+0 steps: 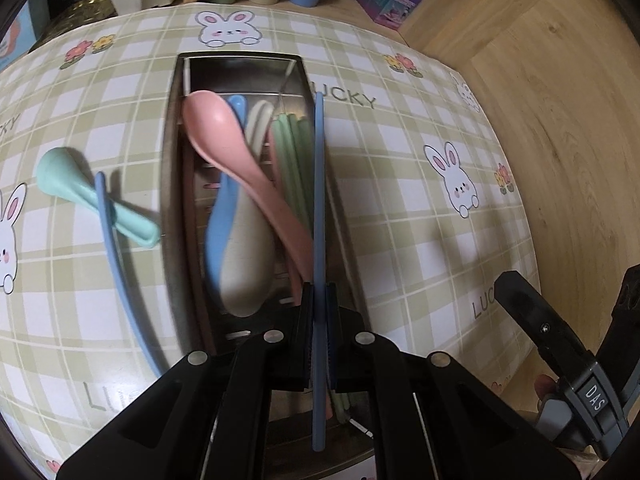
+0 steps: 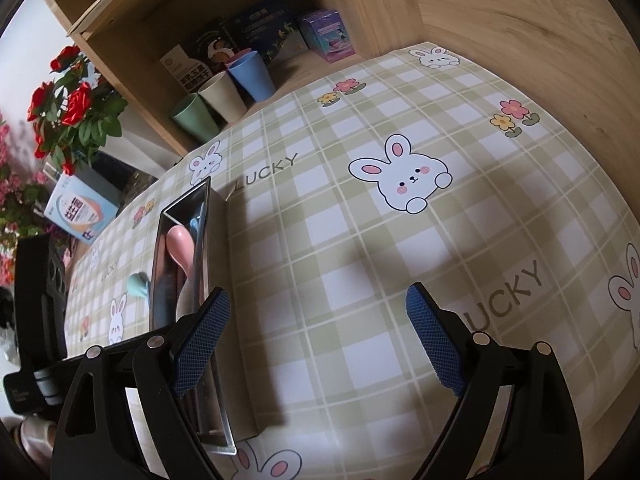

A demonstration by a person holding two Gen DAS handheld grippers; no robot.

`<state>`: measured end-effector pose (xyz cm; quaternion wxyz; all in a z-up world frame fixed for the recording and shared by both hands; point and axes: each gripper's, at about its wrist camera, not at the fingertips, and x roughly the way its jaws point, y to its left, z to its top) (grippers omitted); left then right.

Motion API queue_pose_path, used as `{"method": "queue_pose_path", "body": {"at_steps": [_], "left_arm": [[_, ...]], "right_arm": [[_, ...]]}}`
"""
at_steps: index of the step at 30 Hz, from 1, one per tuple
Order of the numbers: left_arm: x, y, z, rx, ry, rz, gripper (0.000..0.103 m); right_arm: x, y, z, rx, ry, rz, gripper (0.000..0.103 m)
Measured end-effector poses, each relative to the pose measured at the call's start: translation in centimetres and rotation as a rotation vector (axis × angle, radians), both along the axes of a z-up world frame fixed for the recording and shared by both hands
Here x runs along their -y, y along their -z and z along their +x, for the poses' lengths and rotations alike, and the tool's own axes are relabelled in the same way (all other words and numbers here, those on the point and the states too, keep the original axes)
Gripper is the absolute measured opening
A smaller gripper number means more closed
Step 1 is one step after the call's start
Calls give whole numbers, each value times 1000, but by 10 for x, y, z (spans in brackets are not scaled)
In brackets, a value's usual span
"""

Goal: Organize utensils
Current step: 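Lower the blue chopstick into the steel tray and open the left tool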

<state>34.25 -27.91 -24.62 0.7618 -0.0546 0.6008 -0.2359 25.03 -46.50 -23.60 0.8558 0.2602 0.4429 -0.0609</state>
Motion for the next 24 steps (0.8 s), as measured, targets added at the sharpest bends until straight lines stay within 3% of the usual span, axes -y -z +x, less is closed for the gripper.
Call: {"method": "queue_pose_path", "body": {"at_steps": [11, 16, 20, 24], "left_arm": [[-14, -8, -1, 14, 27, -68, 12], [-31, -32, -5, 99, 41, -89, 13], [-65, -51, -8, 201, 27, -62, 15], [-104, -51, -3, 207, -39, -40, 15]], "right_arm": [[-3, -5, -4, 2, 9, -2, 86], [-12, -8, -8, 9, 0, 1, 86], [-24, -9, -11, 14, -20, 4, 86], [-39, -8, -12, 11, -35, 4, 86]]}}
